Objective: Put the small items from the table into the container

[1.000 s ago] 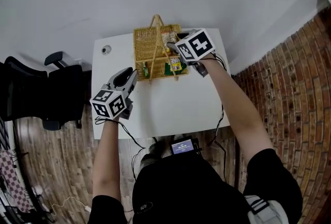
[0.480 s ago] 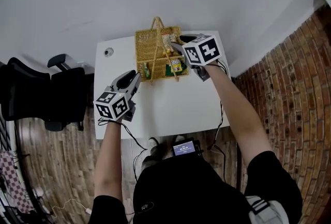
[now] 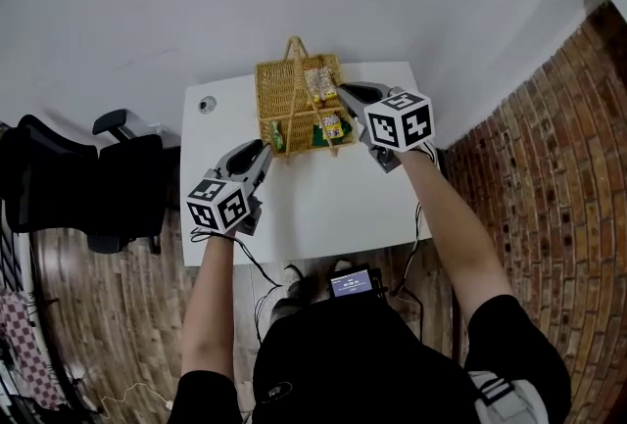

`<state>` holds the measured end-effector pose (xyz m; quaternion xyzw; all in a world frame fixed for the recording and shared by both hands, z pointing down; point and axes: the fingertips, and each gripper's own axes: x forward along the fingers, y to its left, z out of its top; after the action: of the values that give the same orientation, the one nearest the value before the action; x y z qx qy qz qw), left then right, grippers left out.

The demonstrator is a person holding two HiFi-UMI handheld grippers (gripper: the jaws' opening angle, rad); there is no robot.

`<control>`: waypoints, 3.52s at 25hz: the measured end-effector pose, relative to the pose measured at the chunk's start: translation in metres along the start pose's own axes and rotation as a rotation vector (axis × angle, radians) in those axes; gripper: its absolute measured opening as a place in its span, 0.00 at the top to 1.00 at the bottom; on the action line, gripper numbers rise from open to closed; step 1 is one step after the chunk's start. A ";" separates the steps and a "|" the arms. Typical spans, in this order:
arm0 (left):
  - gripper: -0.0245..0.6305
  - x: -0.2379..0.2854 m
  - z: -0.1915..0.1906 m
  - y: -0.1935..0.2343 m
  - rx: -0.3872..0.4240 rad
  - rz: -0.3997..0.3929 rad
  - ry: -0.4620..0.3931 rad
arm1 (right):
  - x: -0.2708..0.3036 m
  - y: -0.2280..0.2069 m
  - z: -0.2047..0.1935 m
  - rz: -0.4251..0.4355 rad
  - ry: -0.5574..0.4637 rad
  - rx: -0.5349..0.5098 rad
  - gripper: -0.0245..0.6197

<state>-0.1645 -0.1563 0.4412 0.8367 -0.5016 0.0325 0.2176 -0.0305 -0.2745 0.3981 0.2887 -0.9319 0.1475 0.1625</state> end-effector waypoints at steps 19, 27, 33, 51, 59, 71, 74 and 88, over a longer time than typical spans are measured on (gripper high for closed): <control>0.93 -0.018 -0.001 -0.029 0.016 -0.013 -0.089 | -0.047 0.061 -0.043 0.139 -0.060 0.065 0.95; 0.93 -0.026 -0.009 -0.037 0.010 -0.021 -0.089 | -0.056 0.077 -0.064 0.170 -0.068 0.108 0.95; 0.93 -0.035 -0.020 -0.041 0.010 -0.008 -0.090 | -0.065 0.085 -0.077 0.186 -0.078 0.139 0.95; 0.93 -0.054 -0.056 -0.063 -0.084 -0.045 -0.095 | -0.082 0.103 -0.122 0.195 -0.059 0.215 0.95; 0.93 -0.060 -0.074 -0.070 -0.096 -0.063 -0.077 | -0.083 0.115 -0.140 0.193 -0.046 0.259 0.95; 0.93 -0.073 -0.087 -0.067 -0.081 -0.060 -0.054 | -0.082 0.128 -0.152 0.177 -0.025 0.254 0.95; 0.93 -0.073 -0.088 -0.066 -0.078 -0.061 -0.052 | -0.081 0.127 -0.153 0.171 -0.024 0.254 0.95; 0.93 -0.073 -0.085 -0.061 -0.085 -0.052 -0.060 | -0.081 0.125 -0.151 0.159 -0.023 0.239 0.95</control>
<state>-0.1346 -0.0374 0.4775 0.8400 -0.4869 -0.0199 0.2386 -0.0076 -0.0798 0.4806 0.2328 -0.9294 0.2666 0.1042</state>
